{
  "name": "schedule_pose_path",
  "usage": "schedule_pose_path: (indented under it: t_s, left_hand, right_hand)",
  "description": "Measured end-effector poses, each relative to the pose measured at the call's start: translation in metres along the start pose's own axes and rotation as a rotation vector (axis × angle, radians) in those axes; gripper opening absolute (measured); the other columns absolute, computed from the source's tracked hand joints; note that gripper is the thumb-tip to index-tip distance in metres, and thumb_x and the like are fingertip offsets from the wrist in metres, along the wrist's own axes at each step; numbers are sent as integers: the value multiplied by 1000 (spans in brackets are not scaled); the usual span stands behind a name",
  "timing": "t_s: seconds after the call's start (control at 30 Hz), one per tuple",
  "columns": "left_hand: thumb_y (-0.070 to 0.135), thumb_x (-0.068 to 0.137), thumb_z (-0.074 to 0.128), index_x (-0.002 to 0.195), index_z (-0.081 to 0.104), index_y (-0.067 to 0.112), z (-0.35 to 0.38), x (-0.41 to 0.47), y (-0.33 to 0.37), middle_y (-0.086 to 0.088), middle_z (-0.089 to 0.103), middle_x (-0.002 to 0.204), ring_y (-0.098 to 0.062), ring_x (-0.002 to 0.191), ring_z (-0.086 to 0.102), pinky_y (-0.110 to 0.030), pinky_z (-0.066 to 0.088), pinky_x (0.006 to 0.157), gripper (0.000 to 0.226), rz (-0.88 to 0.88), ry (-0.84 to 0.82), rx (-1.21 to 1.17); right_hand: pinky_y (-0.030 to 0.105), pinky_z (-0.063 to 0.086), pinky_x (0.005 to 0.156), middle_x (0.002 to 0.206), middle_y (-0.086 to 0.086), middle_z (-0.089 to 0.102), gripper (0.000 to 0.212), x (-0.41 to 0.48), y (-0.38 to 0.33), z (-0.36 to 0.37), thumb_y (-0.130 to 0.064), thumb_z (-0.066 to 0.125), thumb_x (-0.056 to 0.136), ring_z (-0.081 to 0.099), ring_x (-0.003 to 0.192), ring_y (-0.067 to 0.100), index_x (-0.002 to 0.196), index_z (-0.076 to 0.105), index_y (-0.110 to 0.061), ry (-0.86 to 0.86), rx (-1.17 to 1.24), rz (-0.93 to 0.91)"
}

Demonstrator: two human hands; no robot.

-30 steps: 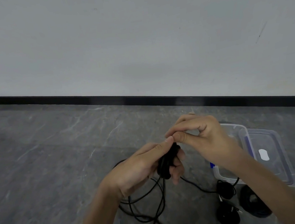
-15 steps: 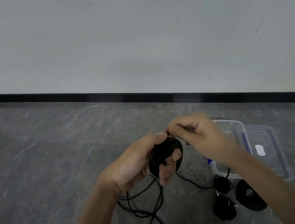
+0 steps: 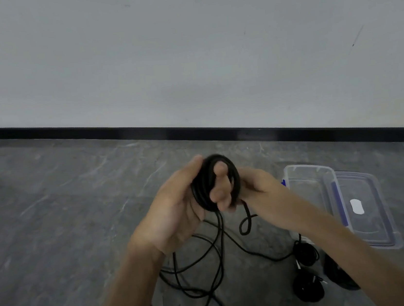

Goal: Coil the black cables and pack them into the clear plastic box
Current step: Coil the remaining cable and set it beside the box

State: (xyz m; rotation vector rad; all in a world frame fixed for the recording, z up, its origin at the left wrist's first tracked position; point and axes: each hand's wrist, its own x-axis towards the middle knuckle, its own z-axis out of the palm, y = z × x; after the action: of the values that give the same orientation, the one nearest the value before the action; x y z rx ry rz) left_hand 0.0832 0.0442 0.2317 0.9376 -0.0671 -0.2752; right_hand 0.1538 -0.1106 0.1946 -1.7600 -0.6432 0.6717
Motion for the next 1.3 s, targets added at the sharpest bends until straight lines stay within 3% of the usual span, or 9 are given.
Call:
schedule_pose_path:
  t_s: [0.1, 0.27, 0.57, 0.7, 0.83, 0.93, 1.03, 1.13, 1.3]
  left_hand:
    - [32, 99, 28, 87, 61, 14, -5, 0, 5, 4, 51, 64, -10, 62, 53, -20, 49, 67, 39, 151, 134, -36]
    - [27, 98, 34, 96, 52, 11, -12, 1, 2, 3, 54, 72, -12, 71, 54, -21, 48, 76, 25, 254, 289, 107]
    - [31, 97, 35, 96, 53, 13, -10, 8, -13, 5, 63, 76, -17, 83, 60, -33, 47, 89, 25, 269, 433, 463]
    - [33, 99, 34, 94, 54, 16, -5, 9, -17, 4, 67, 80, -16, 87, 62, -29, 48, 88, 27, 281, 448, 588]
    - [36, 99, 34, 85, 61, 31, -4, 10, -18, 3, 67, 83, -21, 92, 63, -35, 45, 93, 31, 317, 511, 587]
    - [39, 98, 34, 77, 63, 43, -5, 10, -17, 5, 67, 82, -27, 93, 61, -40, 45, 93, 36, 353, 547, 580]
    - [44, 95, 37, 74, 63, 46, -3, 11, -15, 8, 66, 82, -31, 97, 59, -37, 47, 89, 34, 379, 581, 553]
    - [49, 90, 44, 73, 66, 45, -7, 10, -12, 8, 64, 82, -33, 96, 57, -42, 43, 93, 28, 399, 613, 498]
    - [30, 94, 40, 87, 59, 24, -22, 5, -6, 8, 65, 74, -16, 82, 60, -37, 44, 92, 21, 388, 606, 481]
  right_hand:
    - [24, 49, 60, 64, 1, 61, 25, -3, 0, 3, -19, 38, 103, 59, 58, 14, 94, 61, -12, -72, -87, 98]
    - [13, 35, 47, 54, -8, 48, 29, -2, -16, 13, -21, 37, 103, 42, 45, 0, 98, 65, -14, -72, -171, 118]
    - [12, 36, 49, 58, -9, 49, 29, -8, -23, 17, -21, 39, 103, 44, 45, -1, 103, 58, 1, -183, -201, 153]
    - [19, 41, 50, 62, -3, 53, 23, -12, -28, 18, -13, 39, 102, 48, 49, 6, 120, 53, -12, -257, 2, 241]
    - [26, 52, 60, 71, 6, 59, 29, -16, -34, 22, -9, 40, 101, 59, 61, 16, 128, 48, -18, -289, 188, 310]
    - [35, 56, 77, 78, 8, 62, 28, -17, -34, 24, -11, 39, 102, 65, 74, 21, 127, 49, -20, -319, 216, 351]
    - [45, 54, 87, 72, 4, 62, 30, -18, -33, 25, -15, 39, 102, 67, 77, 24, 129, 48, -26, -351, 187, 360]
    - [33, 52, 72, 57, -7, 51, 32, -18, -33, 29, -17, 37, 103, 57, 62, 13, 130, 49, -27, -381, 136, 352]
    - [20, 39, 52, 51, -14, 36, 25, -15, -31, 27, -17, 40, 103, 37, 49, 3, 116, 60, -20, -264, 163, 354]
